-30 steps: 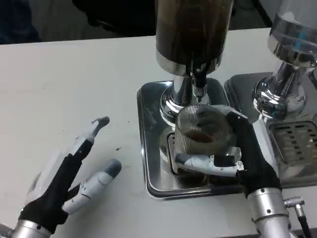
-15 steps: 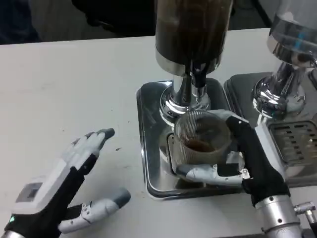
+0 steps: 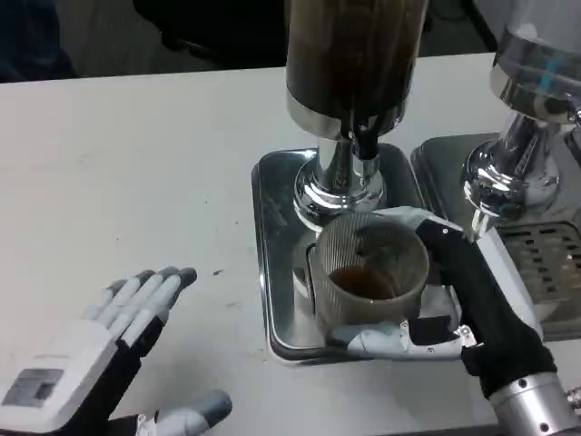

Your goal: Grasp the cup under the faucet to collect the drink, then remove the cup.

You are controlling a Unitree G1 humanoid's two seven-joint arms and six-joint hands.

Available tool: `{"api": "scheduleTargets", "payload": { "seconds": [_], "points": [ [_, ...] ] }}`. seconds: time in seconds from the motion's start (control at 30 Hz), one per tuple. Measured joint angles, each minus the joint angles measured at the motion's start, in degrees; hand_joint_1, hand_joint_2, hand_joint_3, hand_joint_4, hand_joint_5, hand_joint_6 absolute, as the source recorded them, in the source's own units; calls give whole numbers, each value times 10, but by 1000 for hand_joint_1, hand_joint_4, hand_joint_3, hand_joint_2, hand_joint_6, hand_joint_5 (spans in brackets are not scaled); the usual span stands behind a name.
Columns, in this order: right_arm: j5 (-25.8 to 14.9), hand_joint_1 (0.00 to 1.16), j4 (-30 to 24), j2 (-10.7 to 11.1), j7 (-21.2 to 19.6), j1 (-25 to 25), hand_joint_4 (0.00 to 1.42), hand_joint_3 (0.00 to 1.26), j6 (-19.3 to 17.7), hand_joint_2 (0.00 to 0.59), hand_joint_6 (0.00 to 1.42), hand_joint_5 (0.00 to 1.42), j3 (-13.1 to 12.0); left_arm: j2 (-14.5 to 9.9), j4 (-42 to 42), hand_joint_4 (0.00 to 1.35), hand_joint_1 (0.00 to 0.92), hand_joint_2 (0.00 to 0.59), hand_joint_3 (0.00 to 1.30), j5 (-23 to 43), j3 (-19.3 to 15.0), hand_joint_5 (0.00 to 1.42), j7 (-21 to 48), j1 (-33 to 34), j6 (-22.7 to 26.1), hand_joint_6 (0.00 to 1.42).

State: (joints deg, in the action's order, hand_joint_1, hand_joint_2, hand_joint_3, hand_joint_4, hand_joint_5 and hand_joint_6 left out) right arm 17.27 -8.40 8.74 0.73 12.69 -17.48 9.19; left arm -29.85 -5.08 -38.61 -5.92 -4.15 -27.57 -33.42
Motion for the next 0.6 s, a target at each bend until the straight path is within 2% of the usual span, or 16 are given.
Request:
{"api": "scheduleTargets", "payload": {
  "seconds": [0.27,0.37,0.6],
  "points": [
    [-18,1058,-56,15,40,31,838,793,13,124,1176,883,0,6,-54,0,0,106,0,-28,-7,0,-26,-64,7,0],
    [-34,1056,-78,30,61,48,838,794,19,124,1176,883,-3,12,-60,0,0,104,0,-44,-22,0,-80,-97,-12,0],
    [-43,1053,-103,34,90,54,848,794,30,124,1176,883,-4,17,-59,0,0,102,0,-69,-21,0,-111,-112,-17,0]
  ]
}}
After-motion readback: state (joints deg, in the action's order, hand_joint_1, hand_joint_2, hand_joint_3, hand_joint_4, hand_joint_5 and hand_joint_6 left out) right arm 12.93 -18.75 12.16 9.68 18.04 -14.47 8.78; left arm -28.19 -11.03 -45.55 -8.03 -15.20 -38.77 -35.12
